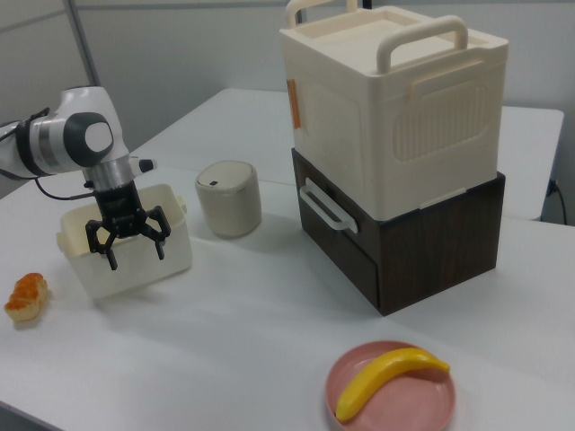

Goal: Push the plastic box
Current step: 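Push the plastic box with the gripper away from the orange pastry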

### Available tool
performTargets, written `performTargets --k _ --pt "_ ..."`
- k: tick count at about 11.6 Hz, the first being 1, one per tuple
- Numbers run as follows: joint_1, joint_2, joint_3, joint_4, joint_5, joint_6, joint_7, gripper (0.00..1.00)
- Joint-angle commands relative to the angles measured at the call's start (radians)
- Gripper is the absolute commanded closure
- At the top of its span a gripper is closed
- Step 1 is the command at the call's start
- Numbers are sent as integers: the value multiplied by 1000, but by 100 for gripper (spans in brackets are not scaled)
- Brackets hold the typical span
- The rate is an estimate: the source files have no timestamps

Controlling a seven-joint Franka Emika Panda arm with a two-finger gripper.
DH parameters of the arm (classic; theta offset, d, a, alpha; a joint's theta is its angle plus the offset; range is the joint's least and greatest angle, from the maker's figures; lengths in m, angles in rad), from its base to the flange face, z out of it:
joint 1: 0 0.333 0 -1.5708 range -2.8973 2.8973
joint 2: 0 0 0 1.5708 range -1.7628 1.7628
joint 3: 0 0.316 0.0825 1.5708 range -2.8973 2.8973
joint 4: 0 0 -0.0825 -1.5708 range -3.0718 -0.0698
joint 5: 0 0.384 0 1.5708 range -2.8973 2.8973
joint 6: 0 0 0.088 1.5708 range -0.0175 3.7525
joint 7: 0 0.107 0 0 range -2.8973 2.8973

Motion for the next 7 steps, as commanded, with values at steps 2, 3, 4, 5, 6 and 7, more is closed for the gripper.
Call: performTargets --k 2,3,4,5,6,7 --pt "22 38 30 48 -50 72 -11 0" --pt "25 47 34 64 -50 87 -10 0" --pt "25 62 35 80 -44 95 -8 0" --pt "25 89 40 111 -42 95 -7 0" --pt "23 119 47 148 -42 95 -1 0" --pt "22 133 47 163 -45 95 -2 0"
